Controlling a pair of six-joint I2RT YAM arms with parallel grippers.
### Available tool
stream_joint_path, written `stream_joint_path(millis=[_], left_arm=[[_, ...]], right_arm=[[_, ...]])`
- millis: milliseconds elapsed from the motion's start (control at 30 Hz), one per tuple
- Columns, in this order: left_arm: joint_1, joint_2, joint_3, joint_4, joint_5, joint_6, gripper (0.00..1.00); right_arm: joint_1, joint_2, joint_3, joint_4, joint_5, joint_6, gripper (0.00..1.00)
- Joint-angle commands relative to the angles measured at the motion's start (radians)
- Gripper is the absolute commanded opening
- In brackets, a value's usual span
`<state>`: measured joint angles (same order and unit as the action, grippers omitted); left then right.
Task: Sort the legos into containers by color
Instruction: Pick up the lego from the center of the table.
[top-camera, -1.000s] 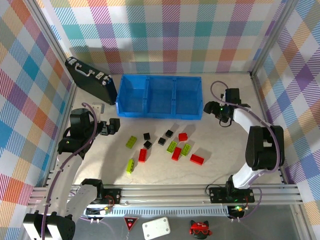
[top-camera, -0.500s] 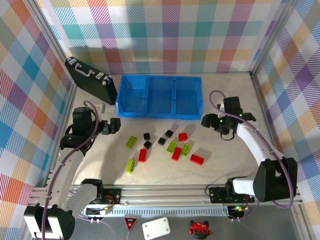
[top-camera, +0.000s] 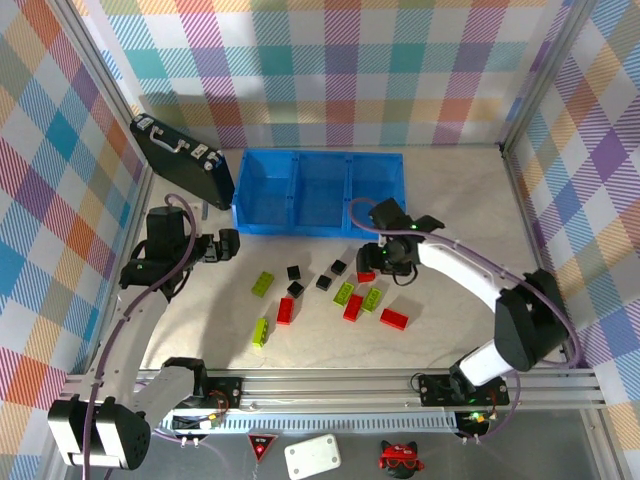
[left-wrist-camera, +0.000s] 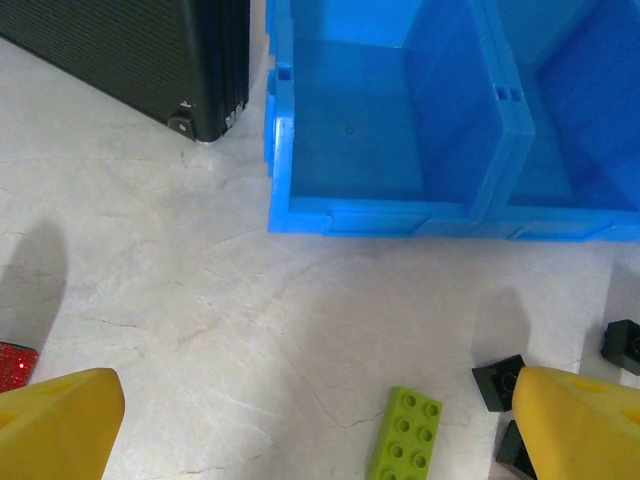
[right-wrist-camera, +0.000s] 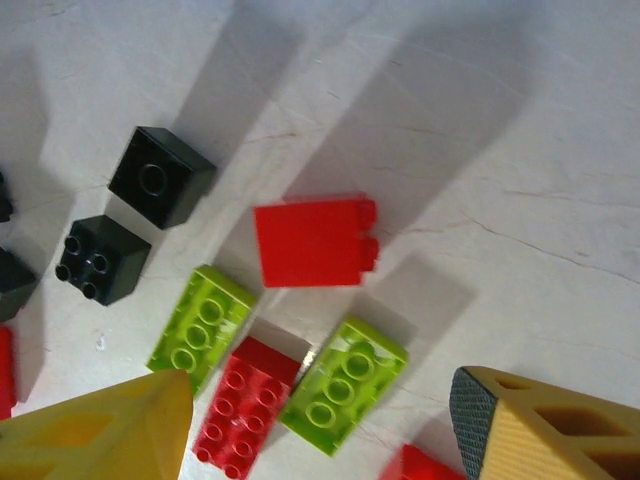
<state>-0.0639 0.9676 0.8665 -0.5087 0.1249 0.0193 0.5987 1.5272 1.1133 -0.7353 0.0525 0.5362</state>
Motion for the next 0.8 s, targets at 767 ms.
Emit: stream_joint_path(millis=[767], left_arm=[[0.001, -0.006, 0.032, -0.025, -0.021, 0.019, 0.99]], right_arm=[[0.087, 0.315, 0.169, -0.062, 0.148, 0.074, 0.62]])
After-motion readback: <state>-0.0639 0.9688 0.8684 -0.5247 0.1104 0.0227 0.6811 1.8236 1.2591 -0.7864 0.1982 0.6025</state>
